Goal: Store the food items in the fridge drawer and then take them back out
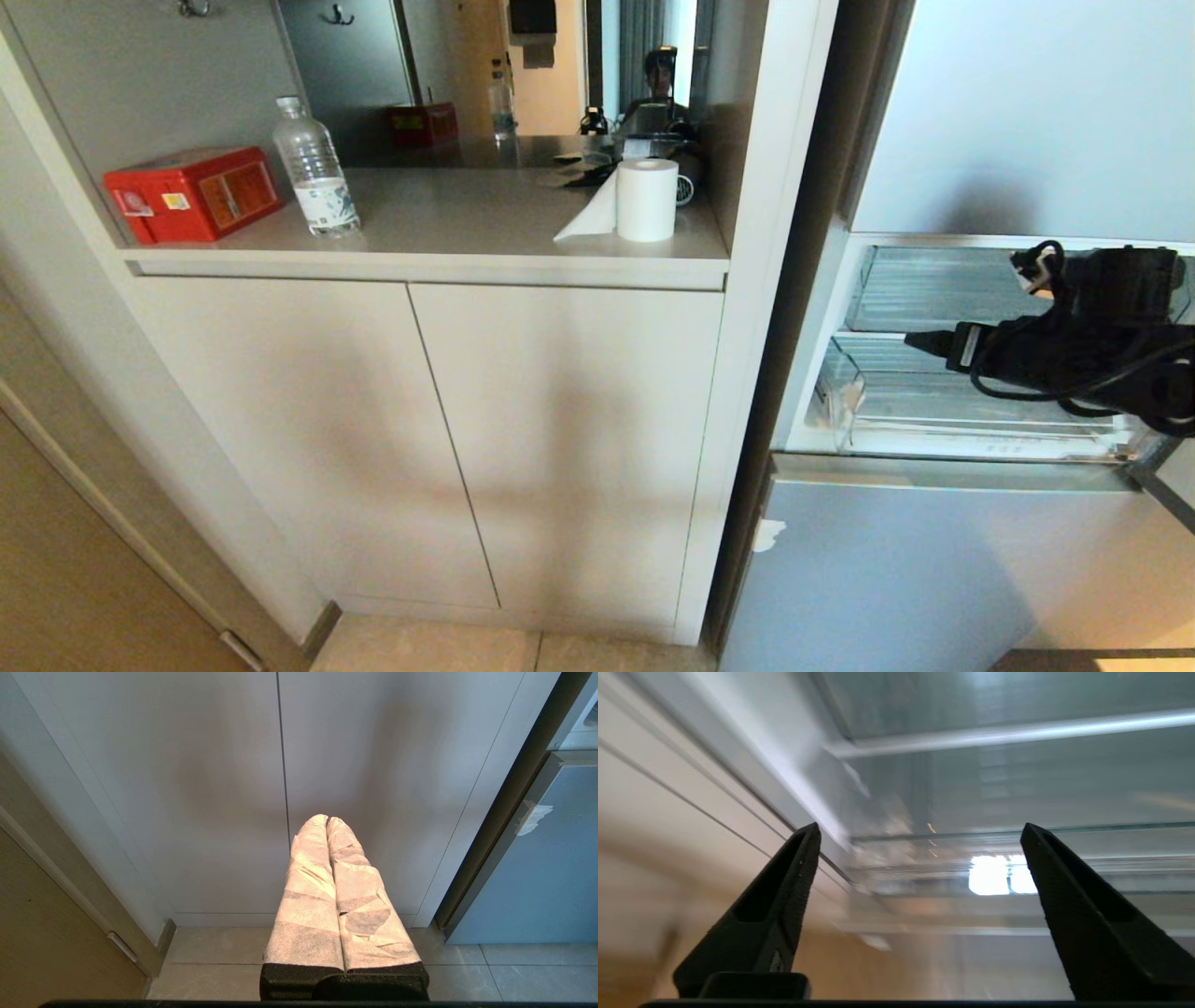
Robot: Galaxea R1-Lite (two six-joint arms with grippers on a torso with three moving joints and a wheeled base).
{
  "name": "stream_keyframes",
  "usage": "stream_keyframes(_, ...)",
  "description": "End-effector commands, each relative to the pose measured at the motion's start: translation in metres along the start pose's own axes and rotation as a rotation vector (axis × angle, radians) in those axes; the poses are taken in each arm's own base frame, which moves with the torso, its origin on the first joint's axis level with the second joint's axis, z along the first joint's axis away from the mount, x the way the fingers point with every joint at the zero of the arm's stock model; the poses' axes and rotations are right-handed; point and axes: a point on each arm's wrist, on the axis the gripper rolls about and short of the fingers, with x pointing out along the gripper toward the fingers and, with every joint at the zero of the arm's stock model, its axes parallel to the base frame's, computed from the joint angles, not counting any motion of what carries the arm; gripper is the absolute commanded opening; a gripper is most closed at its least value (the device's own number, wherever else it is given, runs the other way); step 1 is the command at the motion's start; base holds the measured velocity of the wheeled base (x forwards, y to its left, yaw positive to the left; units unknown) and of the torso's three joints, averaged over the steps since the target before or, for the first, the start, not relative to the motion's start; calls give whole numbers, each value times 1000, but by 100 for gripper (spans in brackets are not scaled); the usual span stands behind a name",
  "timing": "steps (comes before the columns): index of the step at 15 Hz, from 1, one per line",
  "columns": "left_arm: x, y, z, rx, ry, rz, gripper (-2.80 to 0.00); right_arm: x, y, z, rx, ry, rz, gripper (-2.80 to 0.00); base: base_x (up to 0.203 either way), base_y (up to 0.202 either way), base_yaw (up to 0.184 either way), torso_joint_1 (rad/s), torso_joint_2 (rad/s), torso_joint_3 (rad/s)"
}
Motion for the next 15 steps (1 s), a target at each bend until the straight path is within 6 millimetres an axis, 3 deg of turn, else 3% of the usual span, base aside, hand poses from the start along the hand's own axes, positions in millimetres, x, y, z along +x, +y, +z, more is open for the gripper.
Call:
stream_keyframes(1, 0, 0, 0, 0, 1, -1, -280, 28, -16, -12, -8, 114, -25, 0, 0, 0, 0, 0, 0, 0)
stream_keyframes(4, 0, 0, 0, 0, 3, 0, -280, 49, -26, -17, -37, 138, -28, 0, 0, 0, 0, 0, 0, 0)
stream_keyframes(9, 0, 0, 0, 0, 1, -1, -280, 71, -35, -8, -32, 91, -40, 0, 0, 0, 0, 0, 0, 0)
stream_keyframes(13, 0, 0, 0, 0, 1, 0, -280, 70, -41, -7, -27, 140, -61, 0, 0, 0, 0, 0, 0, 0)
stream_keyframes(15, 0, 0, 0, 0, 1, 0, -280, 61, -45, 6, -11, 200, -79, 0, 0, 0, 0, 0, 0, 0)
